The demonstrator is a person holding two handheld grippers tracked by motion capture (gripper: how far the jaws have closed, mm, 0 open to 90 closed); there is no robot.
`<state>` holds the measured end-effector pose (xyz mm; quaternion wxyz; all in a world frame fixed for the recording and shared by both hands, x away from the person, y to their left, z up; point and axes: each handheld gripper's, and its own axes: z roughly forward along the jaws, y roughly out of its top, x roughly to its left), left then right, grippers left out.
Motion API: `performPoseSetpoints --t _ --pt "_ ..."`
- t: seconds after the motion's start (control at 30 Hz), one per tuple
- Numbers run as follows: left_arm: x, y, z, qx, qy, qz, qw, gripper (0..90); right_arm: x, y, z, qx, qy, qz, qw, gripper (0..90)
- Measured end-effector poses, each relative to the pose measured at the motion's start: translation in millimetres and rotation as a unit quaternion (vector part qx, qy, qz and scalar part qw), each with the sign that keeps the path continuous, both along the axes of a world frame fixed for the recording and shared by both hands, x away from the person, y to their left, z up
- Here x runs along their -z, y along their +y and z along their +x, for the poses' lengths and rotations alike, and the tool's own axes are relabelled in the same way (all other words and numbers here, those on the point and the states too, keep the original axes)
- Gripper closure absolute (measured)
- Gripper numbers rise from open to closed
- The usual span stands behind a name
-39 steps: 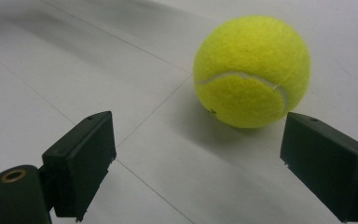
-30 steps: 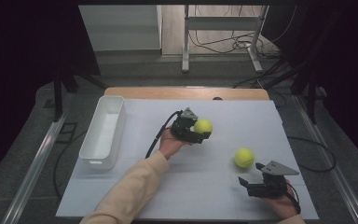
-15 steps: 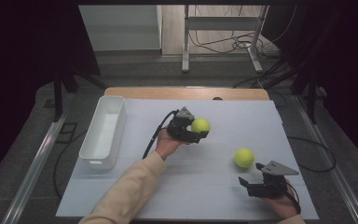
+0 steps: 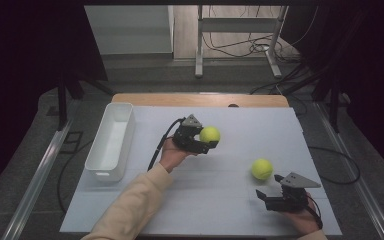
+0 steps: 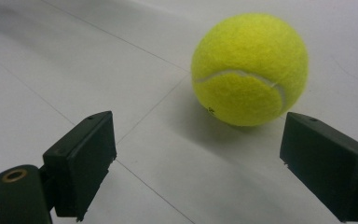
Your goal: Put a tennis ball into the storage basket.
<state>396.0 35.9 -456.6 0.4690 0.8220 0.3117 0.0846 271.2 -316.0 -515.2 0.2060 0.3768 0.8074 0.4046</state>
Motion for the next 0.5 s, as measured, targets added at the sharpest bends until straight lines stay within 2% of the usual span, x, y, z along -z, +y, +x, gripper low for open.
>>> performPoseSetpoints --t 0.5 --pt "-4.8 15.5 -3.7 -0.012 -0.004 -0.004 0.9999 26.2 0.1 0.1 0.0 0.0 0.0 0.001 1.0 10.9"
